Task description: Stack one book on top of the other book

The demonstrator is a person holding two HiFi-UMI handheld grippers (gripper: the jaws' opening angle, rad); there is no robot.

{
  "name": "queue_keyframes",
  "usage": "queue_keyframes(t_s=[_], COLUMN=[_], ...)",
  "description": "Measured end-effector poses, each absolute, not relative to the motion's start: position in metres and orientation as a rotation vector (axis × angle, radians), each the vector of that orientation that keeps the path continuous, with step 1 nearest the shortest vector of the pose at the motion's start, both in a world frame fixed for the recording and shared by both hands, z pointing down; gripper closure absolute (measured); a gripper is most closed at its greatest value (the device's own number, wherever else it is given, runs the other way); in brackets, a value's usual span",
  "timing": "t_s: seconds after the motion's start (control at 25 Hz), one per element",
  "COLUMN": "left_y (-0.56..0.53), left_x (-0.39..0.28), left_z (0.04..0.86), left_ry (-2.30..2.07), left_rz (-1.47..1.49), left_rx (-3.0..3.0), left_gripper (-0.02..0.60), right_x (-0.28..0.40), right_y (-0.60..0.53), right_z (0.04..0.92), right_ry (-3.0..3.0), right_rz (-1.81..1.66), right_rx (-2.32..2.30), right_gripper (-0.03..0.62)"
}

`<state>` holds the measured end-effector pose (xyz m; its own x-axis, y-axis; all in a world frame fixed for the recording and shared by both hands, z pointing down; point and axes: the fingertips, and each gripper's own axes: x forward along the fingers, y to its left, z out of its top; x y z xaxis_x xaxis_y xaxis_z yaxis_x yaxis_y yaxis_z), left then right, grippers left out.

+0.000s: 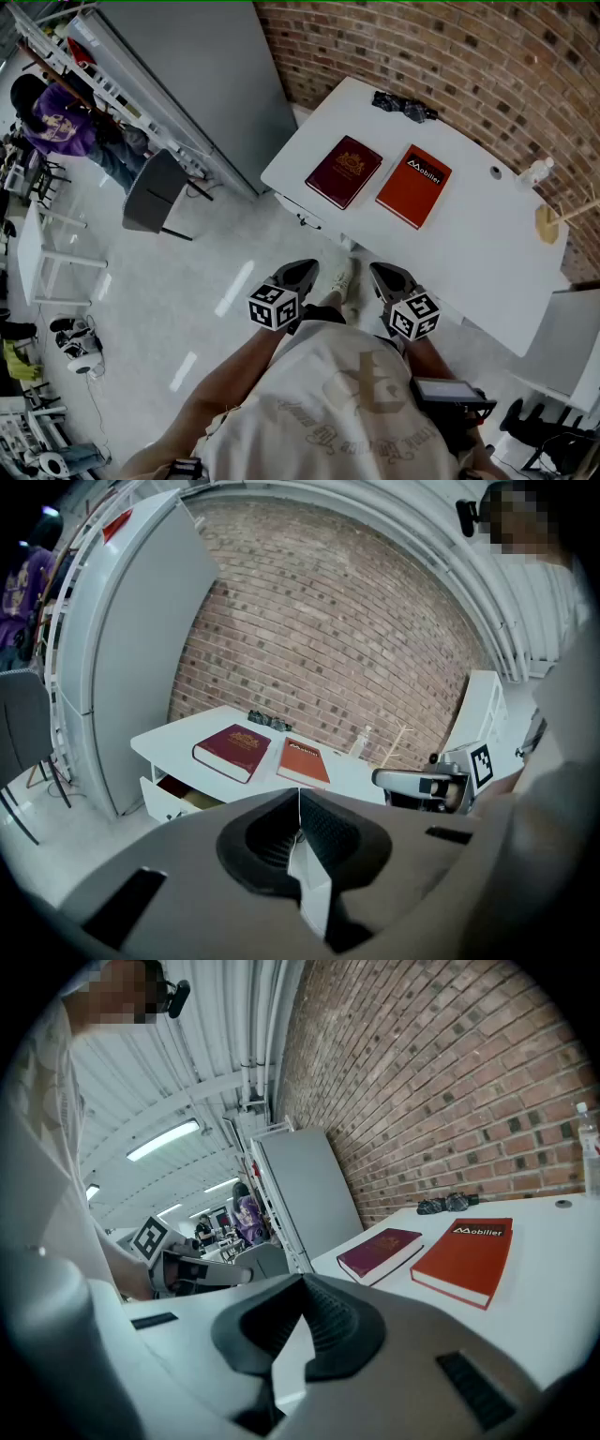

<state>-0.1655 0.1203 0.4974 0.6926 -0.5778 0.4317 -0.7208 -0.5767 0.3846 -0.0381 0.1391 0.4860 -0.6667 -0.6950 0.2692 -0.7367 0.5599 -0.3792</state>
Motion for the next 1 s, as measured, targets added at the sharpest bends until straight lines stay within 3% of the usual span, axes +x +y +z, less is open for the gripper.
queue_keyframes(t_s=[1.0], left_y=[0.138], left_x=[-0.187], left_z=[0.483], left_ry=[-1.094], left_rz=[0.391], left_rx=[2.369], left_gripper=[0.56], right_x=[-0.062], right_y=[0.145], right_z=[0.494], right_ry=[-2.716], right_rz=[0.785], right_rx=[1.177], right_gripper=[0.572])
